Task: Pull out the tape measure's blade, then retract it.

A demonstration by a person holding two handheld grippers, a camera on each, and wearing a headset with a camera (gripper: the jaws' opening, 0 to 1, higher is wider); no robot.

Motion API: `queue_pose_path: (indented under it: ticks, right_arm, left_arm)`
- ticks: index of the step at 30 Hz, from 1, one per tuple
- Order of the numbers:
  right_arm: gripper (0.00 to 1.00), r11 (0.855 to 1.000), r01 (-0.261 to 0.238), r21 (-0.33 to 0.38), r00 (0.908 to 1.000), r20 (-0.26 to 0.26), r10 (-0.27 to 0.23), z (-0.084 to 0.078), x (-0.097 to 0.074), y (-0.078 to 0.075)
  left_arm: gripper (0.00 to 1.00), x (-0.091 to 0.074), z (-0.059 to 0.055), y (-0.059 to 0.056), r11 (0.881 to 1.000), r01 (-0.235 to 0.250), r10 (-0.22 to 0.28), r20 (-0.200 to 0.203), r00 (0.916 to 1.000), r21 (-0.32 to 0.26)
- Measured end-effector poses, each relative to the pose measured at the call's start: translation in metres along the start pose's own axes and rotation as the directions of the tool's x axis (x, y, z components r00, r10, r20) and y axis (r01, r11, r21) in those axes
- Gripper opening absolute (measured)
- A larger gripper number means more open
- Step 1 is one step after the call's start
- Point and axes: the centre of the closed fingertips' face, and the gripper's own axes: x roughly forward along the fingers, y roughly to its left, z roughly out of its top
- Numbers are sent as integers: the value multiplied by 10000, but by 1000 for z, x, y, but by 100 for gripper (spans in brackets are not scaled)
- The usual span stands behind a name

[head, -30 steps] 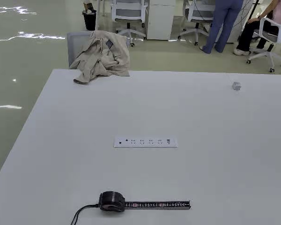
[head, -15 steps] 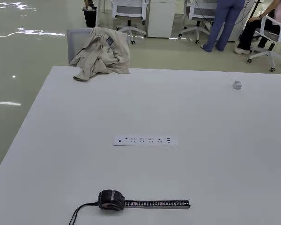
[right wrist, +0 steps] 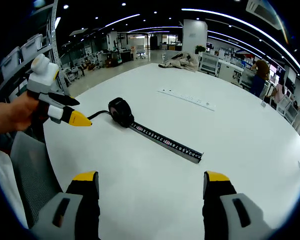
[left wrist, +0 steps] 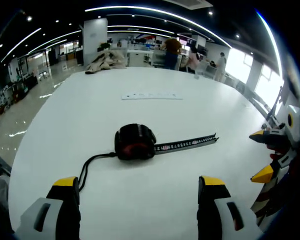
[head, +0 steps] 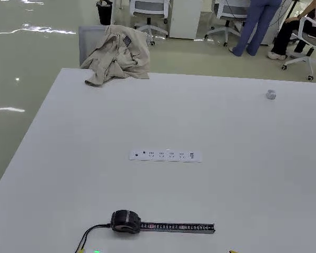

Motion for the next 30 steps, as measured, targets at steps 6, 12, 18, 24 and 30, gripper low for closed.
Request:
queue_pose_path:
  ticks: [6,12,18,24,30]
  right_arm:
    - [87,9999,-68,-74,9999,-102,68,-1,6,-2]
    - [87,9996,-95,-250,9998,-199,90,0,14,-8]
    - [87,9992,-86,-390,9995,-310,74,-2,22,-18]
    - [86,9990,-71,-441,9993,-367,55,0,27,-23]
    - [85,9985,-134,-530,9993,-364,114,3,34,-28]
  left_arm:
    - [94,8,-1,-2,10000,-41,41,-81,10000,-88]
    - [94,15,3,-4,9996,-126,126,-32,9999,-247]
    - [93,25,9,-7,9994,-169,168,-33,9999,-288]
    - [92,30,15,-9,9989,-255,254,-24,9997,-393]
    - [92,39,17,-12,9984,-294,292,-62,9996,-479]
